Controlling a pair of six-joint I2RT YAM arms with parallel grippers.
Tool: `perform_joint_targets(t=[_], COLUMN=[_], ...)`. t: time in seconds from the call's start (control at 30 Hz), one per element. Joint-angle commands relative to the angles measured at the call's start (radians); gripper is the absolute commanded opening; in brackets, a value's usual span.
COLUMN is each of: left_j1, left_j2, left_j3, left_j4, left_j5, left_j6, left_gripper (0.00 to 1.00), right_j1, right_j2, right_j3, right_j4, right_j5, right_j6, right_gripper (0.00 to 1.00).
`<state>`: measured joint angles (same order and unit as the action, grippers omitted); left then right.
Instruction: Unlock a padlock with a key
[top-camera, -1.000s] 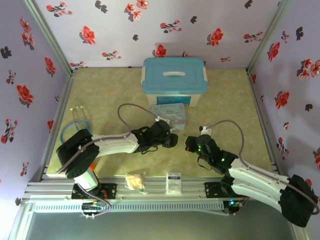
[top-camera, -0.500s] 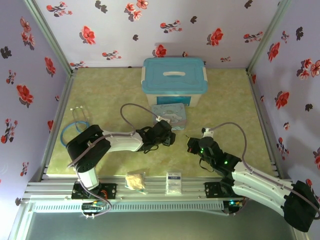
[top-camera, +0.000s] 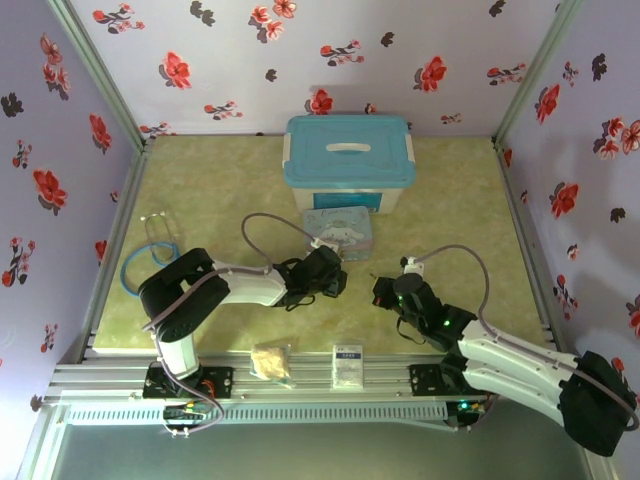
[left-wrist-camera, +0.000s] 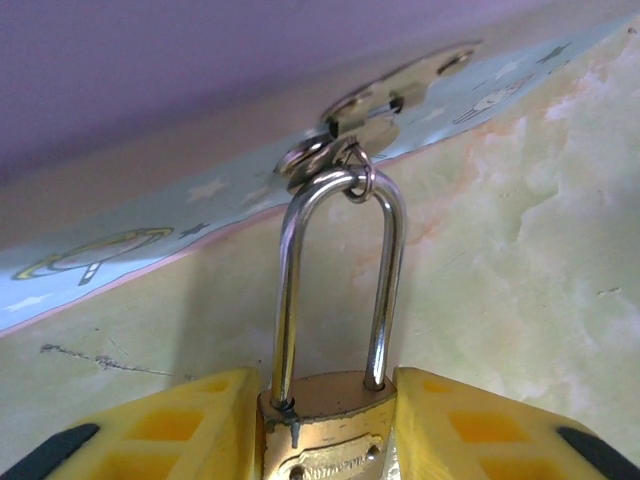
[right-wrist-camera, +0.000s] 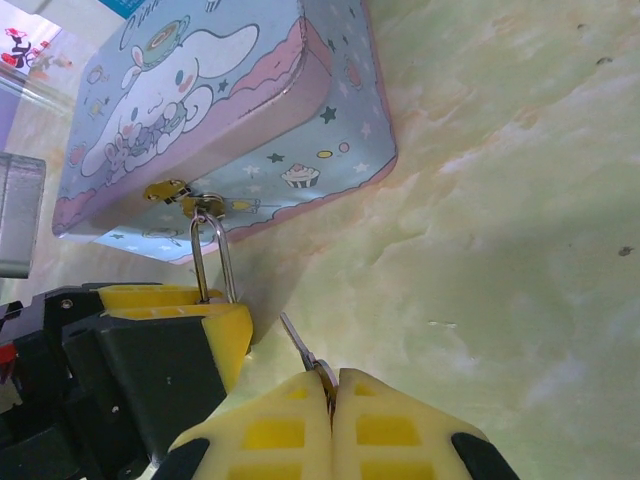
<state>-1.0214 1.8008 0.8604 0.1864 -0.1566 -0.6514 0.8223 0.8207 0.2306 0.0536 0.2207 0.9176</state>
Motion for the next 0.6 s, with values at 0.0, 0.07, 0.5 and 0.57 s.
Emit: perform_joint_targets(t=[0.0,0.07,0.5,0.57], left_j1=[0.004,0.005,0.010,0.018], left_j2=[0.016,0.013,-0.010,-0.017], left_j3=[-0.030,-0.037,-0.074,-0.095], left_j4=[0.041,0.066,0.183,0.222], left_j5=[0.002,0.010,0.059,0.063], left_j6=[-0.019,-0.030,-0.116,-0.141], left_gripper=[0.37,0.35,0.24,0.21], right_j1=[-0.005,-0.005,-0.004,-0.005], right_j2=[0.034,0.063,0.224,0.239], right_j3=[0.001,0.004,0.036,0.020], right_j4=[0.060,0.089,0.215,0.255], right_j5=[-0.012,-0.024,-0.092,-0.097], right_j6=[0.021,0.025,0.052,0.073], right_gripper=[0.00,0.00,0.00,0.00])
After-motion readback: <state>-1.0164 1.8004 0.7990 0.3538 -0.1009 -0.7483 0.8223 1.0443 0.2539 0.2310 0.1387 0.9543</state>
